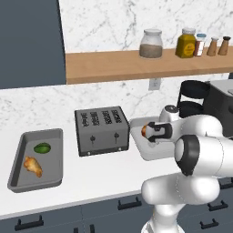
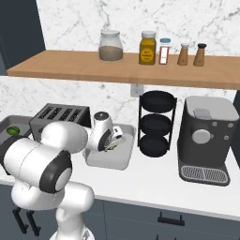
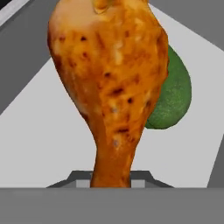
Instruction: Place one avocado and one chicken drumstick in each tupperware on the nearby counter, to pack two identical lunches.
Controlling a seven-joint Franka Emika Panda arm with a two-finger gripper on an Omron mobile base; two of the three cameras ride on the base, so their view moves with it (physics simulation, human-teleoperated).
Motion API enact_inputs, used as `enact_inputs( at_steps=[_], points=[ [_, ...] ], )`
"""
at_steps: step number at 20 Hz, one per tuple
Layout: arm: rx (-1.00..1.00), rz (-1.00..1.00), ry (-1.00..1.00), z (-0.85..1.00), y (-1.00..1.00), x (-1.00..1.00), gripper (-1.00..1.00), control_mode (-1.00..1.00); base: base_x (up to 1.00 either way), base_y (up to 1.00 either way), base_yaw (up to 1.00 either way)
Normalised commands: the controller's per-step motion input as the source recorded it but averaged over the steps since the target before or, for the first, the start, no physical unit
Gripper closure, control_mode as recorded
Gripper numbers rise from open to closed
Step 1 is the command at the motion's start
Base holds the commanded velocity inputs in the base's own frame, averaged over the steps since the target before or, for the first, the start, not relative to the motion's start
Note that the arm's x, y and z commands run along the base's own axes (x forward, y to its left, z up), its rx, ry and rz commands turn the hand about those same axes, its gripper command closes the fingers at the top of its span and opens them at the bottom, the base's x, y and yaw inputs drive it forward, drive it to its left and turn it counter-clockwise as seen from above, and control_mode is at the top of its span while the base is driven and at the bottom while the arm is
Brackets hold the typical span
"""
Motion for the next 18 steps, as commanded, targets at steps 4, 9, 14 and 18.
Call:
enact_inputs(
  at_steps=[4, 9, 14, 18],
  points=[
    [0.0, 0.0, 0.15, -0.14, -0.09, 0.0, 1.0, -1.0, 0.0, 0.0, 0.0],
    [0.0, 0.0, 0.16, -0.17, 0.0, 0.0, -1.0, -1.0, 0.0, 0.0, 0.0],
    [0.0, 0.0, 0.03, -0.03, 0.0, 0.0, -1.0, -1.0, 0.0, 0.0, 0.0],
    [0.0, 0.0, 0.0, 0.0, 0.0, -0.01, -1.0, -1.0, 0.0, 0.0, 0.0]
  ],
)
